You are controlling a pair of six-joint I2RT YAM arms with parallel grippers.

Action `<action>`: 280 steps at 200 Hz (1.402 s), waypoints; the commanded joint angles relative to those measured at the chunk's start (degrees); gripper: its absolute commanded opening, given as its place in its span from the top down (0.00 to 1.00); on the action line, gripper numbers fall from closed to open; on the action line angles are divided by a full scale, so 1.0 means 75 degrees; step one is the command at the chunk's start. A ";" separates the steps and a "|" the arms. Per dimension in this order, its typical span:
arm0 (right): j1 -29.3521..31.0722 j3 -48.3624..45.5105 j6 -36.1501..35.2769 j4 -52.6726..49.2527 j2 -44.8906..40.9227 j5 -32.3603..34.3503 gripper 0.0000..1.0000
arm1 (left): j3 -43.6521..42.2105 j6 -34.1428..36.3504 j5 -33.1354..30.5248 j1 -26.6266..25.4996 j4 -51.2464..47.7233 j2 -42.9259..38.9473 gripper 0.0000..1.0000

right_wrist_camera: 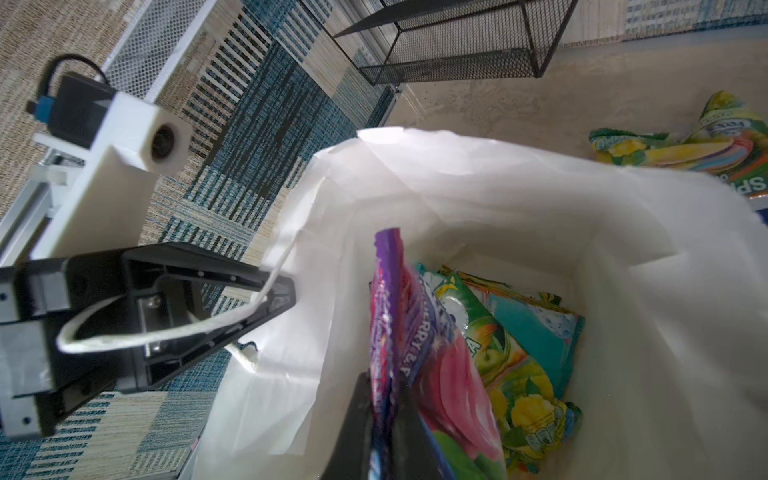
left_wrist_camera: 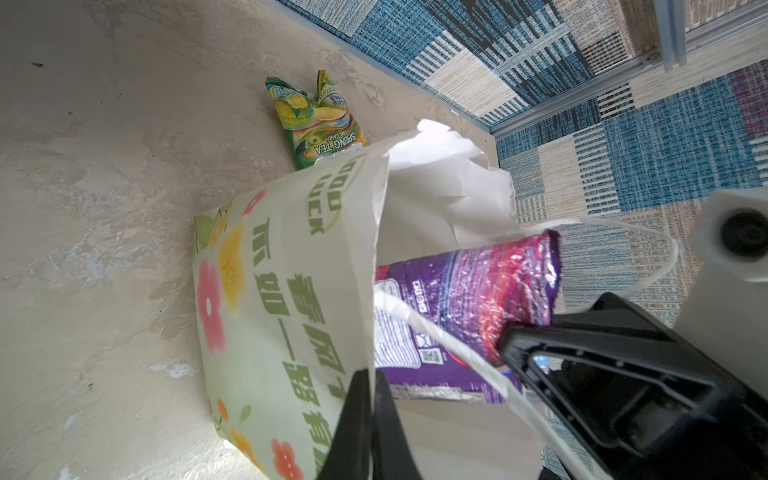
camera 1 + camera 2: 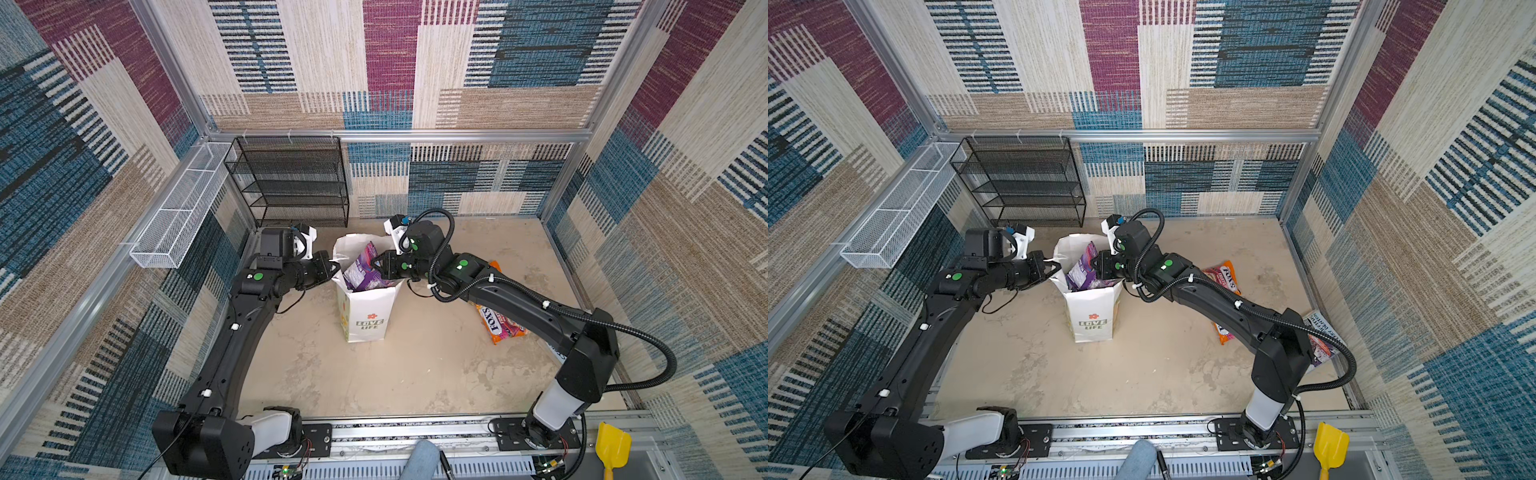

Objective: Place the snacks into the paper bag
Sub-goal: 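Lower the purple bag into the paper bag and open the right gripper, then withdraw the right gripper toward the orange Fox's Fruits bags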

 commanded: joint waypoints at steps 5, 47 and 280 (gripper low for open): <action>0.0040 0.0423 -0.0184 -0.0279 0.0377 -0.0240 0.87 | 0.0016 0.0017 0.0035 0.0006 0.0395 -0.0003 1.00; 0.0067 0.0591 -0.0308 -0.0145 0.0541 -0.0050 0.64 | 0.0009 0.0008 0.0023 0.0006 0.0389 -0.0001 1.00; -0.2026 -0.3527 -0.0483 -0.0192 -0.4042 0.2523 0.00 | 0.0066 -0.0073 -0.0155 0.0099 0.0144 0.0187 1.00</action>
